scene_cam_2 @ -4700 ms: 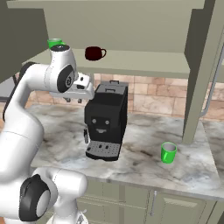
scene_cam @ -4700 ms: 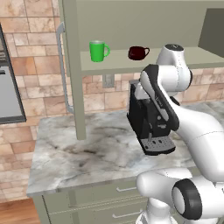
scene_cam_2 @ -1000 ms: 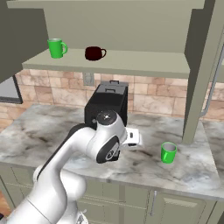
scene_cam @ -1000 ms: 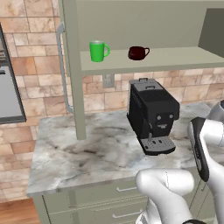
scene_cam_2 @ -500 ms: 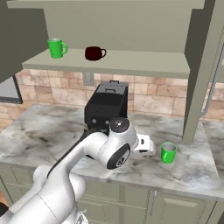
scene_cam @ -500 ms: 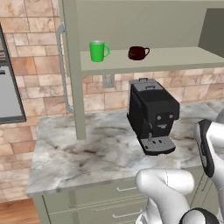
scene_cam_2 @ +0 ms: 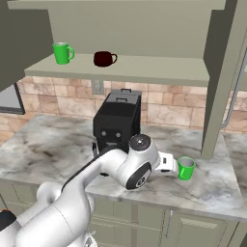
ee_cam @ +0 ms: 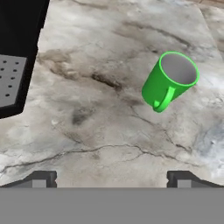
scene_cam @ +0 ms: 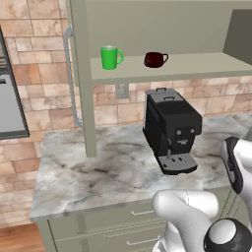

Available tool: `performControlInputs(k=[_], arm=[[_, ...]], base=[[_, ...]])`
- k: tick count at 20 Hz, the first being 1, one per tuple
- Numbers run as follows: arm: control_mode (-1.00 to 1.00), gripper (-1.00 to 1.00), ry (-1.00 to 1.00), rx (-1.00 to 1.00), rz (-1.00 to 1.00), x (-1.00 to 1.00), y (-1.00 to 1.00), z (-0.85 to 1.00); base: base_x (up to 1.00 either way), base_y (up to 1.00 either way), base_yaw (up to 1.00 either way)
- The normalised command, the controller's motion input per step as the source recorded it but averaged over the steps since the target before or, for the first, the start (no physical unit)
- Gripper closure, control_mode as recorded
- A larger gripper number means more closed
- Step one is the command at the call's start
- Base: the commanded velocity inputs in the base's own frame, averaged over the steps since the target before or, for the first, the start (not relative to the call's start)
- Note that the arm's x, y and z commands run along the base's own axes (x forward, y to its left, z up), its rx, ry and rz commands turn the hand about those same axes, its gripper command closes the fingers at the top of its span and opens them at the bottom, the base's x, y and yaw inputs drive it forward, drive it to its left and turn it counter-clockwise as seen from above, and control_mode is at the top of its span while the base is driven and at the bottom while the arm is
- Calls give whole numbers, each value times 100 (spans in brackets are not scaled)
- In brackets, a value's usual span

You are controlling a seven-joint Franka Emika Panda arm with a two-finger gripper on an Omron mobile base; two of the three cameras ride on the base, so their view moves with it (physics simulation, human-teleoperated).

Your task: Pick the mug on the counter and place it in the cabinet with the handle facing the right, like the mugs already inside.

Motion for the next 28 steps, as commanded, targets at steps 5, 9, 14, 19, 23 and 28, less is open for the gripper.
performControlInputs(k=[5, 9, 14, 19, 23, 28], arm=[[-100, -100, 0, 0, -5, 1, -23, -15], [-100, -100, 0, 0, -5, 8, -30, -14], [-100, -100, 0, 0, -2, 16, -28, -19], [-100, -100, -1, 0, -2, 17, -22, -16], [-100, -100, -8, 0, -1, 3, -16, -8], [-100, -100, -11, 0, 0, 0, -13, -2]], base=[[0, 0, 0], [0, 0, 0], [0, 0, 0], [0, 0, 0], [0, 0, 0], [0, 0, 0]])
